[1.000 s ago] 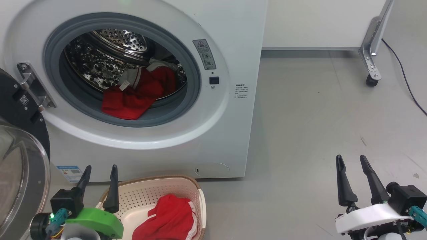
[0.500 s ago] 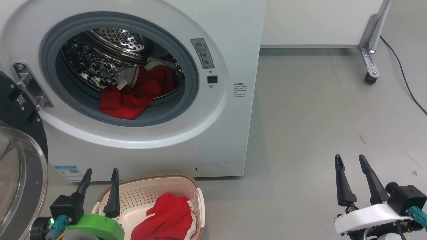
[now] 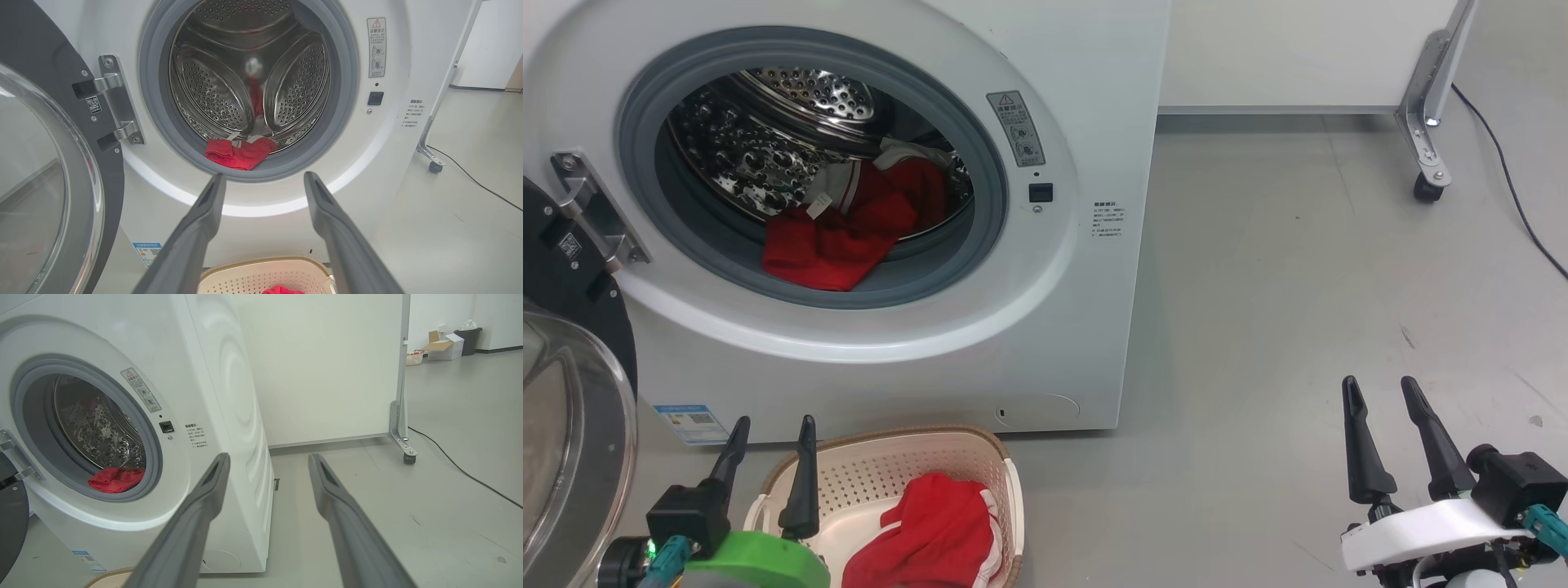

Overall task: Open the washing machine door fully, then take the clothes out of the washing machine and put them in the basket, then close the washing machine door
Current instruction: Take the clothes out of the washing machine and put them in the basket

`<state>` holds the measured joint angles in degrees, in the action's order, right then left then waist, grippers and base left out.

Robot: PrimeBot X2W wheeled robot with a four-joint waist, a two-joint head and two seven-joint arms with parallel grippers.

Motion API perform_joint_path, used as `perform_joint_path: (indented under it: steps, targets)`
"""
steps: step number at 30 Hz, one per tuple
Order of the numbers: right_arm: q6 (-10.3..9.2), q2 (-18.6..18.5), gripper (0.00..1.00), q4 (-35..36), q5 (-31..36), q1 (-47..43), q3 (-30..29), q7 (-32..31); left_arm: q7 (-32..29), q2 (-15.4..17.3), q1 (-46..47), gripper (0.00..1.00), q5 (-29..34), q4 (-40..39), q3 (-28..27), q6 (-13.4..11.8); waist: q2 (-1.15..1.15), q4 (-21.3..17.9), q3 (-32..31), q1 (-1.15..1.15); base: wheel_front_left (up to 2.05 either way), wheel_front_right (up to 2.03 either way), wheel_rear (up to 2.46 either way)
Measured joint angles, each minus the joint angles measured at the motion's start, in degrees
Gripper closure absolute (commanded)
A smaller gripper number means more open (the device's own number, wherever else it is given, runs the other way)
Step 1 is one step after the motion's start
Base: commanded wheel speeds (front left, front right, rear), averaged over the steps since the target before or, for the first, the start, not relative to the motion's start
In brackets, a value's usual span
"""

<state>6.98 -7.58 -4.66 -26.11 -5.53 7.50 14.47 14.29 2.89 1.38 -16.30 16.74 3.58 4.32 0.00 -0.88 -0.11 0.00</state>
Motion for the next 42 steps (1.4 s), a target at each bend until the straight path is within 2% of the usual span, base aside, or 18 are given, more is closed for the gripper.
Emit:
perform_joint_path:
  steps: [30,42]
  targets:
    - [0.00,-0.09,0.00,0.69,0.00,-0.02,0.04,-0.02,0.00,-0.04,-1.13,0.00,0.24,-1.80,0.18,-0.07,0.00,-0.91,0.76,0.00,0.00,0.00,0.00]
    - [0.00,0.02,0.00,2.38,0.00,0.12,1.15,-0.59,-0.04,0.44,-1.27,0.00,1.14,-3.41,-0.13,-0.66,0.00,-3.00,4.44,0.00,0.00,0.00,0.00]
